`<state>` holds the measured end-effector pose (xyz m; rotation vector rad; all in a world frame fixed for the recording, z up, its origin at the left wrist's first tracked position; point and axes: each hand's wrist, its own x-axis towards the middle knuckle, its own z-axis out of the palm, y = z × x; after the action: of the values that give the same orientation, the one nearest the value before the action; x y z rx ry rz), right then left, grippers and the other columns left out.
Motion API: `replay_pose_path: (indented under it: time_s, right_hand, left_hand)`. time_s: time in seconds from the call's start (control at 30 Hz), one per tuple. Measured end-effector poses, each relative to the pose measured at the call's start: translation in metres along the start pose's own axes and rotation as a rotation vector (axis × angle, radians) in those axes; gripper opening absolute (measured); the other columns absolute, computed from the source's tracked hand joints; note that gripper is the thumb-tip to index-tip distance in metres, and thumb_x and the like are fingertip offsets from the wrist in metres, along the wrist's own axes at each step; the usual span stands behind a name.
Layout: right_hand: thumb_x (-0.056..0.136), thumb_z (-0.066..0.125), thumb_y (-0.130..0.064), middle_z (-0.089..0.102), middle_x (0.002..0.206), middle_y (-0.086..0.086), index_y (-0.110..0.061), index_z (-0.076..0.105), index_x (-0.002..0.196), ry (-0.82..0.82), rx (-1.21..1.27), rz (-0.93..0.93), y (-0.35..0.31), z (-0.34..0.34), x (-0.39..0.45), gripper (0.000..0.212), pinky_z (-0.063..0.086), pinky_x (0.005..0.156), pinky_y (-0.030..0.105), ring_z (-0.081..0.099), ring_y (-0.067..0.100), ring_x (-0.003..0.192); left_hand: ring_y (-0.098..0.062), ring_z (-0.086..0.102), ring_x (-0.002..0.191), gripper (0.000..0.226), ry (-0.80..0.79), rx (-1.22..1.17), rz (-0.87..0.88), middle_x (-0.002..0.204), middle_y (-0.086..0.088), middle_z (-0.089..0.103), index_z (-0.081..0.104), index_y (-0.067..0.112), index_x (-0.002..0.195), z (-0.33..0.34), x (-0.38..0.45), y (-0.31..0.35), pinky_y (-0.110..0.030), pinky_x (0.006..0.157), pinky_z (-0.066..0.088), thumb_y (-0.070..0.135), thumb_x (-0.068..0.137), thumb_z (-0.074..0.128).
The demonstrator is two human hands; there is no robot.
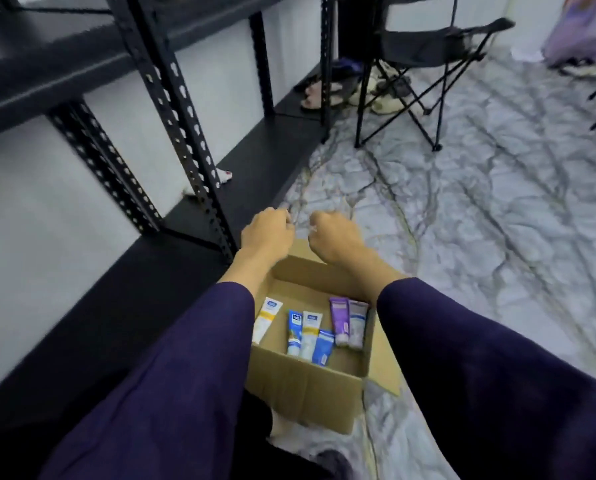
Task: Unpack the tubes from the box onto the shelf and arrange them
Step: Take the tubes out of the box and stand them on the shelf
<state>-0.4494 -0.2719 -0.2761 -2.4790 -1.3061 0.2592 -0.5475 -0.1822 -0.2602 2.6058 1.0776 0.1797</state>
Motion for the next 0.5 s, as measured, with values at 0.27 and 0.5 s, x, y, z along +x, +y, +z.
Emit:
replay_pose_path:
  time_s: [0.27,0.5]
  right_hand:
    - [0.089,0.048,-0.017,0.057,0.119,0.017,-0.006,0.052,0.117,-0.228,0.008,0.151,0.072,0.125,0.014,0.03,0.043,0.083,0.039,0.054,0.037,0.108]
    - [0.091,0.048,-0.016,0.052,0.125,0.017,-0.006,0.048,0.124,-0.366,0.035,0.339,0.111,0.225,0.011,0.035,0.045,0.086,0.042,0.05,0.037,0.114]
  left_hand:
    - [-0.025,0.053,0.111,0.025,-0.242,-0.019,-0.105,0.124,-0.003,0.056,0.061,0.018,0.115,0.132,0.029,-0.053,-0.032,0.081,0.042,0.023,0.096,0.045]
    - [-0.029,0.054,0.109,0.024,-0.424,-0.061,-0.185,0.122,-0.01,0.057,0.06,0.014,0.114,0.234,0.033,-0.107,-0.04,0.089,0.046,0.019,0.094,0.047]
